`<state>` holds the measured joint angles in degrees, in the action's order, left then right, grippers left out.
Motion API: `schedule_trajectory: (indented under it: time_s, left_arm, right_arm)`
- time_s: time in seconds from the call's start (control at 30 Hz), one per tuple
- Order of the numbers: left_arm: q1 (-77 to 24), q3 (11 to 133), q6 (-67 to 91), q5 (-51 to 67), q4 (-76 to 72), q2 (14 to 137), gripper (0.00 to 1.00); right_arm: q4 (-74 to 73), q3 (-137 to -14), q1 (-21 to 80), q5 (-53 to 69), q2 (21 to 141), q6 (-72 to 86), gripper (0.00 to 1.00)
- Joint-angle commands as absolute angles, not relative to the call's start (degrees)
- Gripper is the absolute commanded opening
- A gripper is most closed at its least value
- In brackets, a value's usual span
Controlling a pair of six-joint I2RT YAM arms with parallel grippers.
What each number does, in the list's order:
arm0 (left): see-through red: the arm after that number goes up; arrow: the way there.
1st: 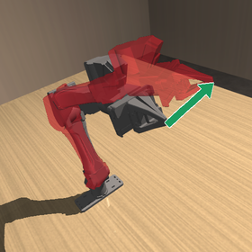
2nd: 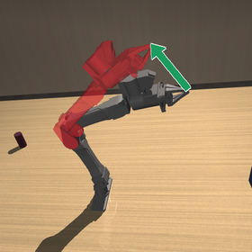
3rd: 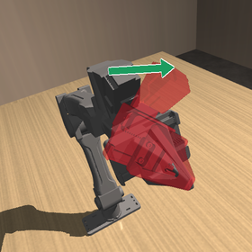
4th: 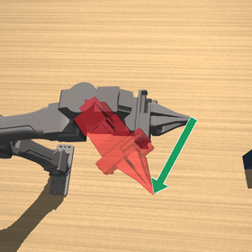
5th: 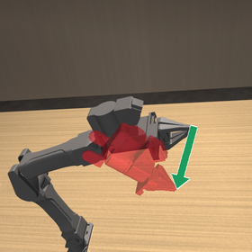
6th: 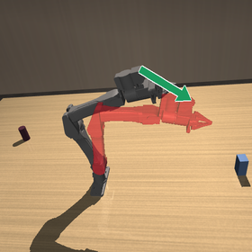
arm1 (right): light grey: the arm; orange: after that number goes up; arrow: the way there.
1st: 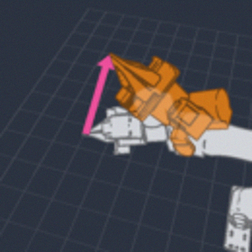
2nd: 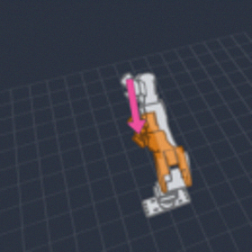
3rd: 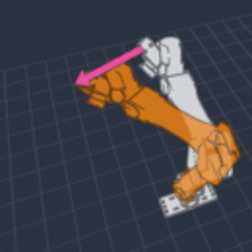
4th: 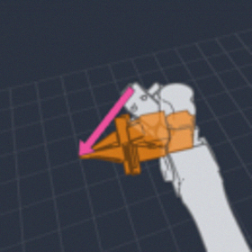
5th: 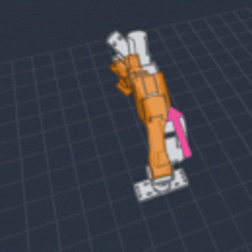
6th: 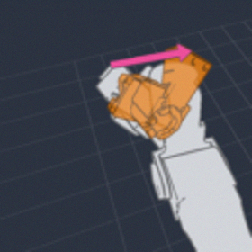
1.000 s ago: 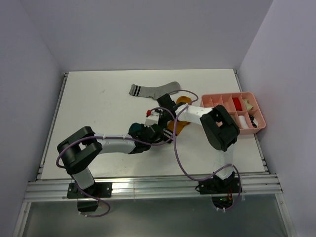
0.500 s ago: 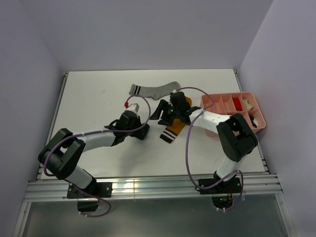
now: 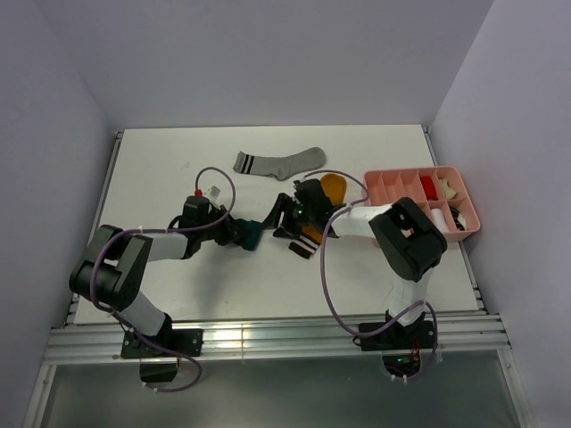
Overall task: Roll the socks
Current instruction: Roll the sock at the center of the board.
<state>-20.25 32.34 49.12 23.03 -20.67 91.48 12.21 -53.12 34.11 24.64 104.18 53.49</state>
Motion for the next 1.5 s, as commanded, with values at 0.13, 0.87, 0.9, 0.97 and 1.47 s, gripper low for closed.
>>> schedule_trajectory:
  time_s: [0.13, 0.87, 0.9, 0.97, 1.47]
  left_arm:
    - [-18.9, 30.7, 50.1, 25.7, -18.2, 95.0, 0.01]
    - [-19.2, 34.4, 46.5, 24.1, -14.2, 96.3, 0.13]
    - [-19.3, 34.7, 45.5, 22.9, -13.5, 95.9, 0.16]
    - [-20.0, 35.0, 44.8, 21.5, -12.4, 94.1, 0.27]
    - [-40.9, 36.6, 29.9, -14.6, -6.9, 75.4, 0.56]
  right_arm:
    - [18.1, -55.3, 35.9, 25.9, 109.2, 54.6, 0.66]
    - [15.1, -57.3, 36.4, 24.1, 112.2, 53.9, 0.00]
    - [12.9, -57.9, 36.4, 23.5, 111.8, 53.4, 0.00]
    - [5.5, -60.3, 36.4, 22.4, 111.1, 51.7, 0.00]
    - [-24.2, -70.8, 36.5, 14.2, 110.8, 47.8, 0.00]
